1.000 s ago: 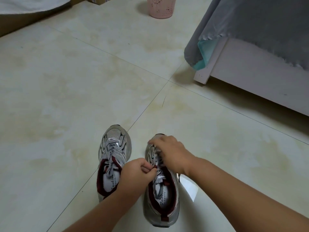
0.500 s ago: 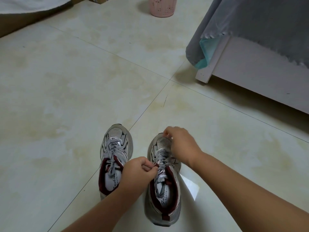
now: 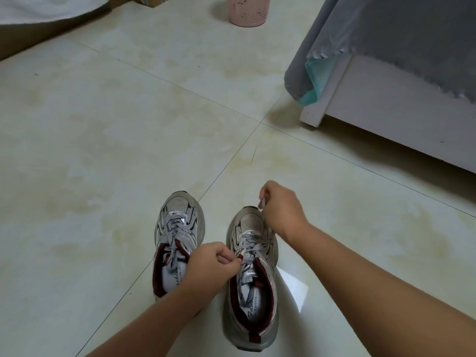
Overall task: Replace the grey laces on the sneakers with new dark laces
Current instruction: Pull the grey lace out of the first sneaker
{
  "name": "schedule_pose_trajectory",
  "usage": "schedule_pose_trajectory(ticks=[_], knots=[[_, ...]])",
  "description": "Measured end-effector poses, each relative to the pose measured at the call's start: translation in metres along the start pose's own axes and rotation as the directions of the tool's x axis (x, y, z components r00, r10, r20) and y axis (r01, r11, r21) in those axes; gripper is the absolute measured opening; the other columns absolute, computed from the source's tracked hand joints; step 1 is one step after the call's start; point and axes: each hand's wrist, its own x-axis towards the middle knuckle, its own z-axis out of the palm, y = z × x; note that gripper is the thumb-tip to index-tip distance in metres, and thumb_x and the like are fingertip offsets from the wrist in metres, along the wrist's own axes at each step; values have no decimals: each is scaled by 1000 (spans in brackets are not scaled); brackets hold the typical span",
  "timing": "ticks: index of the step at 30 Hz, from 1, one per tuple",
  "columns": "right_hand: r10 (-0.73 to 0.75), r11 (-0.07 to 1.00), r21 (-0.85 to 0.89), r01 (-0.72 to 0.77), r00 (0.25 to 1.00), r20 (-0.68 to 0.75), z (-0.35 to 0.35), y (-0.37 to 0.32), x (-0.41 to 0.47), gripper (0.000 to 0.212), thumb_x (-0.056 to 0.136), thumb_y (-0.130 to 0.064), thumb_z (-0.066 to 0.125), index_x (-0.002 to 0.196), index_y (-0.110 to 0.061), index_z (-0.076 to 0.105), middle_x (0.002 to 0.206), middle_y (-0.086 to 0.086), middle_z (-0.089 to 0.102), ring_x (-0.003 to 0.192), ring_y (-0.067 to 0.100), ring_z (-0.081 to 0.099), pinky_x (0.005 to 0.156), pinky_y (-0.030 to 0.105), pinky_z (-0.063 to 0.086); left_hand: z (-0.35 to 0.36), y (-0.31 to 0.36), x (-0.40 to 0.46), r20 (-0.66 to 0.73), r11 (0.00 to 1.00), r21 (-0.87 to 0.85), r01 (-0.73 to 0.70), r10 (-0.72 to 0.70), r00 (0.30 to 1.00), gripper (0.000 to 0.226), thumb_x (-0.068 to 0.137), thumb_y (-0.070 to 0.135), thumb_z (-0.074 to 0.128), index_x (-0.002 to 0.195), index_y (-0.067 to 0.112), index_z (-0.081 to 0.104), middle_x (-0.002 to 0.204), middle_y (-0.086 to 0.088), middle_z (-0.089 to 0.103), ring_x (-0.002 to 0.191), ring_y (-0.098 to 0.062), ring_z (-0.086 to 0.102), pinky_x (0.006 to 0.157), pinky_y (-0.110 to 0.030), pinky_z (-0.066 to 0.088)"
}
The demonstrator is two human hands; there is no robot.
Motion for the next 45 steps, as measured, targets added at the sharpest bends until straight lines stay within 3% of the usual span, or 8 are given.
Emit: schedule_pose_trajectory(ticks=[8,14,18,22,29,33,38,45], knots=[[-67,996,-41,83,950,304,6,-7,-12,21,89,-6,52,100,-13,67,102,7,67,91,20,59,82,26,45,4,15,15,-30,1000,-4,-21,21,999,15,83,22,66,95,17,58,70,0,53,61,-13,50,61,-26,43],[84,946,-322,38,930,358,-9,4,-20,17,89,-19,49,76,-18,60,88,7,66,83,23,58,73,28,45,11,26,16,72,989,51,-135,131,989,25,86,23,62,64,12,64,59,0,56,58,-11,48,59,-22,35],[263,964,-172,-202,811,523,-27,15,-32,24,92,-5,32,86,-2,56,66,17,62,37,18,52,51,25,47,5,29,15,79,984,119,-132,123,989,33,94,33,48,77,14,68,93,-18,67,85,-25,60,73,-28,44],[407,911,-237,-337,650,641,-29,25,-42,29,90,6,32,108,14,53,69,21,55,35,18,51,43,25,47,8,24,13,207,880,388,-275,208,956,25,90,18,52,108,30,66,94,8,43,99,-10,44,88,-21,39],[217,838,-546,-8,922,321,-7,30,-47,37,90,-7,45,126,-8,45,121,14,49,107,32,56,83,33,47,5,21,6,209,956,179,-233,195,958,24,82,1,56,62,9,66,88,3,45,85,-10,49,68,-11,40],[-90,859,-467,210,960,265,13,30,-55,24,89,-10,44,107,-11,59,111,9,57,104,28,53,79,31,41,7,12,2,153,924,266,-276,242,958,36,84,13,60,52,20,46,85,3,45,76,-4,47,64,-8,34],[83,957,-290,-3,961,265,17,24,-50,17,86,-22,60,89,-9,71,94,11,70,91,24,63,73,26,44,13,11,3,50,900,359,-247,246,968,24,78,14,63,84,27,43,87,13,43,83,-10,47,68,-14,37],[159,955,-287,-72,942,295,28,25,-46,17,83,-13,55,79,-1,65,87,14,67,84,30,63,66,29,45,9,8,5,33,911,363,-196,197,980,33,79,15,64,67,36,41,80,15,48,84,-8,53,67,-10,37]])
